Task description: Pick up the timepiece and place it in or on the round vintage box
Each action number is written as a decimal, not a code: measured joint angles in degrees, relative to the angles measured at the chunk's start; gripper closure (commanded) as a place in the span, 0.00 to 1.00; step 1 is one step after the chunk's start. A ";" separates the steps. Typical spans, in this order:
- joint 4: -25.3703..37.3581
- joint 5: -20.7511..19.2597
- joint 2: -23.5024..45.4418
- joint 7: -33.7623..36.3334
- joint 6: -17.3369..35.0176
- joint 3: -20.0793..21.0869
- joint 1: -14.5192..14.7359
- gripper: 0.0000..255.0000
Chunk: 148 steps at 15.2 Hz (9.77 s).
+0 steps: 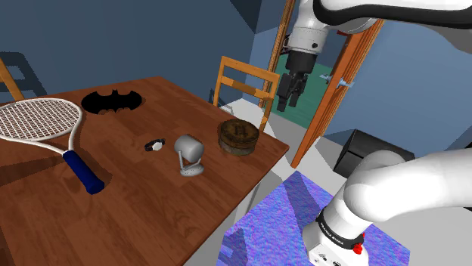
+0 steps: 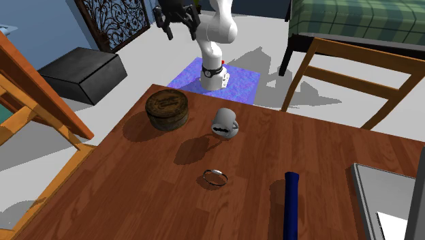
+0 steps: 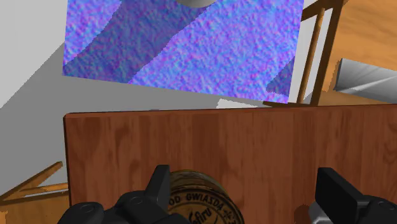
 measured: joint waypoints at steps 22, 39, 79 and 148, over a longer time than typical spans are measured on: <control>18.47 5.44 39.31 11.24 22.13 10.12 4.52 0.00; 48.80 1.41 71.77 19.31 25.23 11.99 10.01 0.00; 53.41 1.48 69.03 21.20 18.22 12.37 10.33 1.00; 11.97 4.28 34.39 -8.08 19.34 0.42 -6.52 0.00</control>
